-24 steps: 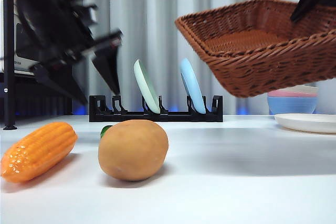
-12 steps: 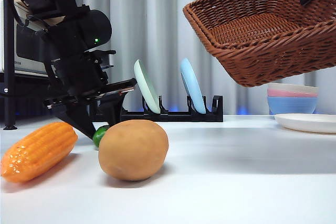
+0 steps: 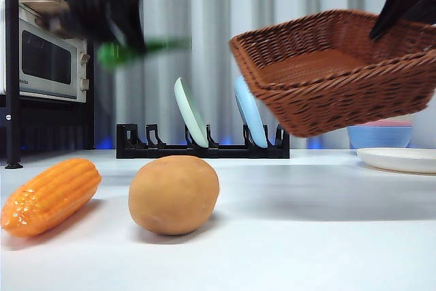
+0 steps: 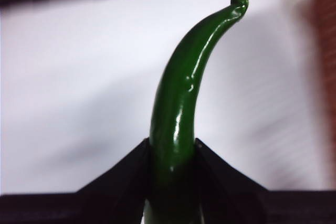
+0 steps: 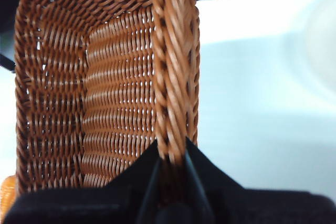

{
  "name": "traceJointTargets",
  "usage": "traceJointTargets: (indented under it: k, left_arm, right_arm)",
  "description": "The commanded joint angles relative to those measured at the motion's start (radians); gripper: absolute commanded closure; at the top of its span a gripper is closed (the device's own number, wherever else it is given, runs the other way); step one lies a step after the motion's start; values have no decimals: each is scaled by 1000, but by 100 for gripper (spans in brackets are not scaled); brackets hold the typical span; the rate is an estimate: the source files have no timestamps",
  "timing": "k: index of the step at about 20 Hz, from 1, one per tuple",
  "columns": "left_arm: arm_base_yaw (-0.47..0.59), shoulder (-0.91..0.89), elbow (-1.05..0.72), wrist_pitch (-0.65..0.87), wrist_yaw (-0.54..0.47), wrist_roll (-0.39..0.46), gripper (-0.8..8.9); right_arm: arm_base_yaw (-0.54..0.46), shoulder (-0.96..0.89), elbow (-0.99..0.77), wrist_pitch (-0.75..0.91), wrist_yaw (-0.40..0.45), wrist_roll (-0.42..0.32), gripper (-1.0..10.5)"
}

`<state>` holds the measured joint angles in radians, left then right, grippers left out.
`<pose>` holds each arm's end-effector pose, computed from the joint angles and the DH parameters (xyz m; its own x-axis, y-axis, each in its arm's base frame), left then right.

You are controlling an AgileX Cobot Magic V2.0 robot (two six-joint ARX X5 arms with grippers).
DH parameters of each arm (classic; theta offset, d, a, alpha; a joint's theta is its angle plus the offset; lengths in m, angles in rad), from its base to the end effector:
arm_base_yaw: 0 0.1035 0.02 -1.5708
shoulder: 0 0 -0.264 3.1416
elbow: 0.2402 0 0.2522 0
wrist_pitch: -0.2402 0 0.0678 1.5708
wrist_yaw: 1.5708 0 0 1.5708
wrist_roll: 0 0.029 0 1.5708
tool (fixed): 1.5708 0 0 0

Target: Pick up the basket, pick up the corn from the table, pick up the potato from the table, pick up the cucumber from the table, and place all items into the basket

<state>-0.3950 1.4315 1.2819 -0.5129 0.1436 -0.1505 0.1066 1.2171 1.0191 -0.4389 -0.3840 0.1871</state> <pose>0.2851 -0.1234 0.3284 0.6652 -0.4324 -0.6088 0.3944 0.8957 -0.2052 0.2540 0.0381 0.3055 0.7013 0.4518 -0.5514 -0.2812 0.8861 0.3685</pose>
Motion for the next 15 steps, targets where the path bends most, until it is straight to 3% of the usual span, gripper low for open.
traceJointTargets:
  k: [1,5,8,13,15]
  left_arm:
    - [-41,-97,-2,31,77,-42,822]
    - [-188,-139,-2,75,52,-67,822]
    - [-306,-73,-2,78,-92,-63,822]
    - [-372,45,-2,58,-171,-58,799]
    - [-372,70,-2,31,-171,-58,529]
  right_arm:
    - [45,44,3,66,-10,57,958]
    - [151,115,3,165,-10,140,958]
    - [220,127,3,231,-10,191,958]
    - [248,126,3,282,-34,243,958]
    - [248,126,3,282,-39,243,958]
